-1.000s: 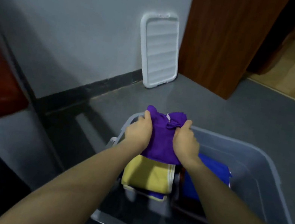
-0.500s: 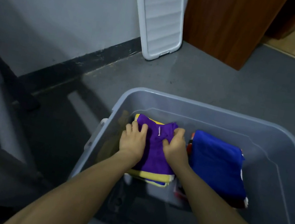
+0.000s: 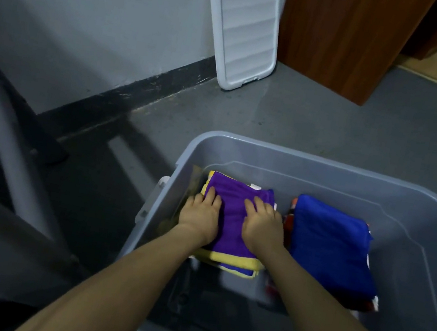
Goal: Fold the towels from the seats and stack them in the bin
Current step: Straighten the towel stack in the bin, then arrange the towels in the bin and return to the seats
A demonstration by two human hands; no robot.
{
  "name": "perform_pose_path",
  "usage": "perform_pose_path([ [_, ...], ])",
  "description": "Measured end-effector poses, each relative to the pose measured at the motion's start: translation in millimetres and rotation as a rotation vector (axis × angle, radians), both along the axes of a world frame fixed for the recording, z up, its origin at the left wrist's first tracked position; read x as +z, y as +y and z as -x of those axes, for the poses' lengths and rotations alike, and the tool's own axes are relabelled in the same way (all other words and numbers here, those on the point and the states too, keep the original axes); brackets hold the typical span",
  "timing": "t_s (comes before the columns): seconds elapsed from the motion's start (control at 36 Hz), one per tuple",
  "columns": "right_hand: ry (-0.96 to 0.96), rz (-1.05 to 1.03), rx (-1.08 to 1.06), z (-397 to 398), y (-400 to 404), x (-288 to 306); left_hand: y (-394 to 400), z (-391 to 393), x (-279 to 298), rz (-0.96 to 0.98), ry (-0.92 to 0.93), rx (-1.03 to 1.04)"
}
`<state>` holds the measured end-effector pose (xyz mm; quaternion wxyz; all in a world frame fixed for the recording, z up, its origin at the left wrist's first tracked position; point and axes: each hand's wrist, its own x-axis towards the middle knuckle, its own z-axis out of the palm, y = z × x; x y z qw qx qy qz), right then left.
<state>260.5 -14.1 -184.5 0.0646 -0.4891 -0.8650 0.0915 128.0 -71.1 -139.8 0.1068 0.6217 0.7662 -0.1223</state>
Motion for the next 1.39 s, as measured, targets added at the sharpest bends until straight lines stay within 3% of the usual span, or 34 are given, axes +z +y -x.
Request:
perform_pose_path([
  [0.33, 0.035, -0.022, -0.203, 12.6, 0.7, 65.7, -8.8, -2.3, 53.6, -0.186, 0.046, 0.028],
  [0.56, 0.351, -0.09, -0.197, 34.3, 2.8, 171.0, 4.5, 14.0, 163.2, -0.462, -0.036, 0.138],
  [0.86, 0.558, -0.195, -0.071, 68.5, -12.7, 331.4, -17.9, 49.2, 331.1, -0.815, -0.232, 0.258],
  [1.14, 0.63, -0.192, 0.184, 175.2, -105.5, 405.0, -148.8, 158.5, 395.7, -1.011, -0.185, 0.419],
  [1.39, 0.57, -0.143, 0.51, 316.6, -249.7, 419.5, -323.8, 262.4, 381.3, -0.988, -0.101, 0.691],
])
